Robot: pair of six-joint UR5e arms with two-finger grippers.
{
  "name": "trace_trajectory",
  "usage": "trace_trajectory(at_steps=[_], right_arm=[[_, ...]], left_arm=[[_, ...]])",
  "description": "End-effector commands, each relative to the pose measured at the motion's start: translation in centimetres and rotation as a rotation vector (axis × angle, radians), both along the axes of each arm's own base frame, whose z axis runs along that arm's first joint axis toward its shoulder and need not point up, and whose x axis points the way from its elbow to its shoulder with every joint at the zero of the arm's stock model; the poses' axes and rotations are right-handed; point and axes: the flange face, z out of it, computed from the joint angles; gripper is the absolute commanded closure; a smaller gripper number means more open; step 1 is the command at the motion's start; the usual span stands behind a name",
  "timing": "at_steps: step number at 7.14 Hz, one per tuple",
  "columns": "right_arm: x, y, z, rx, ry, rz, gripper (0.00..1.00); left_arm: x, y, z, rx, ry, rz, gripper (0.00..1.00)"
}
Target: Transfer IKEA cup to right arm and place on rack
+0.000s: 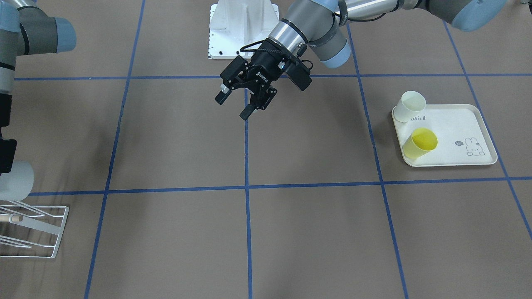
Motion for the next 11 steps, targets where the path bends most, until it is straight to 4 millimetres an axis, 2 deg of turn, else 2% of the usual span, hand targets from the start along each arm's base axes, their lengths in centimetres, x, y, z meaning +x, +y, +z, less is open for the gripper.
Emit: trace_trajectory(at_steps=[1,3,4,5,6,7,8,9,10,11], right_arm=[[1.1,0.0,2.1,-0.026,0.133,0.053,1.0],[1.1,-0.1,4.7,-0.064,0.171,0.055,1.0],[1.1,-0.2,6.8,-0.087,0.218,0.062,1.0],[1.3,-0.2,7.2,-0.088,0.253,0.052,1.0],[1.7,0.5,8.3,-0.101,0.271,0.049,1.0],[1.7,0.5,8.6,-0.106,0.275,0.048,1.0],[1.6,0.5,8.9,-0.109,0.278,0.046,1.0],[1.2,0.5,9.2,-0.114,0.284,0.04,1.0],[0.9,0.2,10.8,-0.136,0.3,0.034,1.0],[0.4,0.0,11.1,-0.14,0.304,0.03,1.0]], left_arm=[[-2.6,-0.6,-1.8,-0.014,-0.173,0.013,0.01],[-5.2,-2.3,-1.9,-0.077,-0.286,0.039,0.01],[-6.5,-3.1,-1.7,-0.062,-0.378,0.049,0.01],[-8.3,-2.5,-1.2,-0.029,-0.509,0.061,0.01],[-10.0,-2.8,-0.8,-0.034,-0.586,0.065,0.01],[-11.5,-3.3,0.6,-0.054,-0.607,0.087,0.0],[-12.0,-3.5,1.6,-0.054,-0.626,0.094,0.0],[-12.0,-3.5,1.7,-0.052,-0.629,0.095,0.0],[-12.0,-3.4,1.7,-0.053,-0.626,0.099,0.0],[-12.0,-3.4,1.7,-0.053,-0.626,0.099,0.0]])
